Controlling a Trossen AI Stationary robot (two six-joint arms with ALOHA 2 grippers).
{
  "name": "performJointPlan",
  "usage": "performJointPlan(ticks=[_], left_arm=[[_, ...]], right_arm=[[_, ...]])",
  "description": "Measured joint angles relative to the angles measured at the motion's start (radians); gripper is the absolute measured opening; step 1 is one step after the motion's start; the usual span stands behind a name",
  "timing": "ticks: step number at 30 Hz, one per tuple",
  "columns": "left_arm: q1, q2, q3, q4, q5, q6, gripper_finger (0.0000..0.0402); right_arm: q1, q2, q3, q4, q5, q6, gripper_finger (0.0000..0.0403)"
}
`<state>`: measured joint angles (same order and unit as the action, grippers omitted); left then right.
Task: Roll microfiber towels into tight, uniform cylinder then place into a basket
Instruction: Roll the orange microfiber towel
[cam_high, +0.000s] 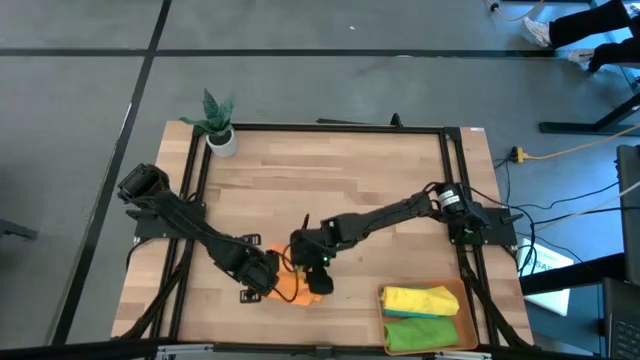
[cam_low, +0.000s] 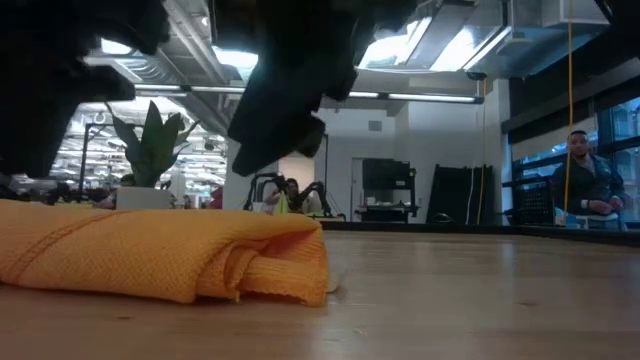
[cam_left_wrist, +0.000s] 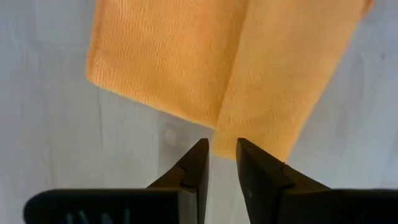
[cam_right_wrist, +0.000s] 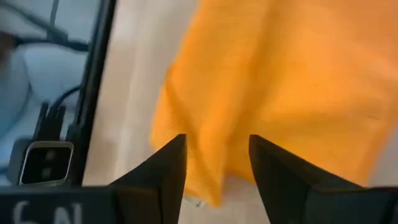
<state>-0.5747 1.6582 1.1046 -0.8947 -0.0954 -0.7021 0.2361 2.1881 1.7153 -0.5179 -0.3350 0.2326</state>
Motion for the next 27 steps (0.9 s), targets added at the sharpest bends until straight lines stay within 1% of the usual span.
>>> performJointPlan(ticks=[7, 12, 15, 16, 20, 27], left_arm=[[-0.09, -0.005, 0.0, -0.011, -0.083, 0.0, 0.0071], [-0.161, -0.005, 0.0, -0.01, -0.155, -0.04, 0.0071], [-0.189, -0.005, 0.0, -0.009, -0.181, -0.092, 0.0071], [-0.198, -0.005, 0.0, -0.009, -0.187, -0.109, 0.0071], [-0.225, -0.005, 0.0, 0.002, -0.201, -0.157, 0.0071], [-0.257, -0.005, 0.0, 0.017, -0.218, -0.188, 0.0071]], right_arm=[[0.112, -0.002, 0.0, 0.014, 0.162, -0.161, 0.0174], [0.186, 0.001, 0.0, 0.052, 0.333, -0.318, 0.0174], [0.211, 0.024, 0.0, 0.087, 0.43, -0.369, 0.0174], [0.215, 0.038, -0.001, 0.088, 0.445, -0.375, 0.0174], [0.224, 0.082, -0.002, 0.117, 0.448, -0.407, 0.0174], [0.231, 0.096, -0.002, 0.112, 0.431, -0.413, 0.0174]])
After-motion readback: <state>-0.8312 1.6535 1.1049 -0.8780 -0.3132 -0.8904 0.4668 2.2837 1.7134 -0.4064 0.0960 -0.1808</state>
